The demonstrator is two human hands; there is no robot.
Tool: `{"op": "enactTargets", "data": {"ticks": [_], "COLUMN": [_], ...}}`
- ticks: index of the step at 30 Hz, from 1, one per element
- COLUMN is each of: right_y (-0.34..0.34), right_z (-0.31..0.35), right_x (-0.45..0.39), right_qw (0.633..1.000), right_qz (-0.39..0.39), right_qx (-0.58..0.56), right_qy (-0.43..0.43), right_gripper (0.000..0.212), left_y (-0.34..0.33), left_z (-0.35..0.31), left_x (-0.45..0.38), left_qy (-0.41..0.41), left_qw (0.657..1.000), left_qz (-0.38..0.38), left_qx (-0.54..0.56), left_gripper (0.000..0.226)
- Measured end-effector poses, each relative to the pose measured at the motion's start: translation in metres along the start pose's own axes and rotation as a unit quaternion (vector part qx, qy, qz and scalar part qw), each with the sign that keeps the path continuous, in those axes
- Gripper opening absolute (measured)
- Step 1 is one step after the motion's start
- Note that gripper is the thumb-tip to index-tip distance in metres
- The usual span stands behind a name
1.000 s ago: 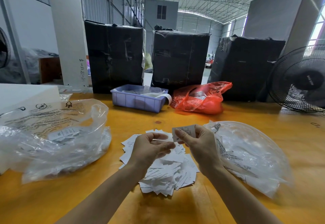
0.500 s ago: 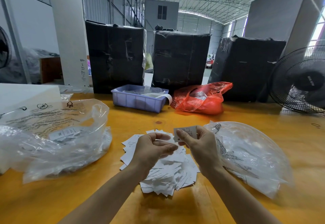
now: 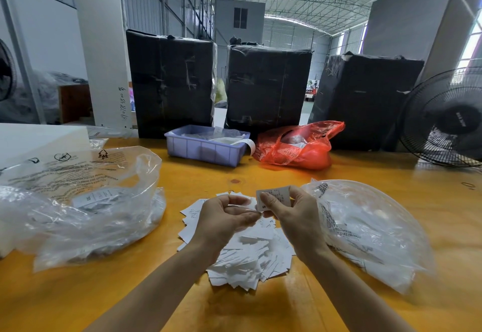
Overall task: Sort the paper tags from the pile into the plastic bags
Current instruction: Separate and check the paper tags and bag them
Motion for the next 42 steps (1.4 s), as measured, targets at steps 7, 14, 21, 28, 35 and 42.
{"op": "enactTargets", "data": {"ticks": [7, 14, 21, 28, 35, 42], "right_y": [0.002, 0.001, 0.001, -0.003, 0.001, -0.002], "right_z": [0.003, 0.004, 0.004, -0.007, -0.013, -0.005], "right_x": [0.001, 0.001, 0.003, 0.004, 0.000, 0.001], "right_qw": [1.000, 1.000, 0.999, 0.997, 0.992, 0.999], "right_qz": [-0.010, -0.014, -0.014, 0.018, 0.031, 0.030], "right_qx": [0.004, 0.016, 0.039, -0.025, -0.004, 0.003], "right_qy": [0.012, 0.016, 0.032, -0.075, -0.121, -0.040], "right_gripper": [0.014, 0.012, 0.014, 0.013, 0.015, 0.013], "left_y": [0.002, 0.003, 0.002, 0.001, -0.001, 0.000], "left_z": [0.001, 0.000, -0.002, -0.002, -0.002, 0.000], "left_x": [-0.001, -0.003, -0.001, 0.000, 0.001, 0.001], "left_qy": [0.001, 0.000, -0.013, -0.012, 0.004, 0.013], "left_qw": [1.000, 1.000, 1.000, 1.000, 1.000, 1.000], "left_qz": [-0.008, -0.022, -0.017, -0.007, 0.017, 0.012], "left_qx": [0.007, 0.012, 0.002, -0.005, -0.011, -0.006], "left_gripper": [0.034, 0.032, 0.029, 0.028, 0.030, 0.034]}}
Point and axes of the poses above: each hand's wrist, its own x-axis away from the middle knuckle, its own y-axis out of the back of the hand, z = x × y, the point moved 7 cm from there along -x, towards the middle knuckle, and after that the axes turned 12 degrees about -z, right-handed, at the moved point
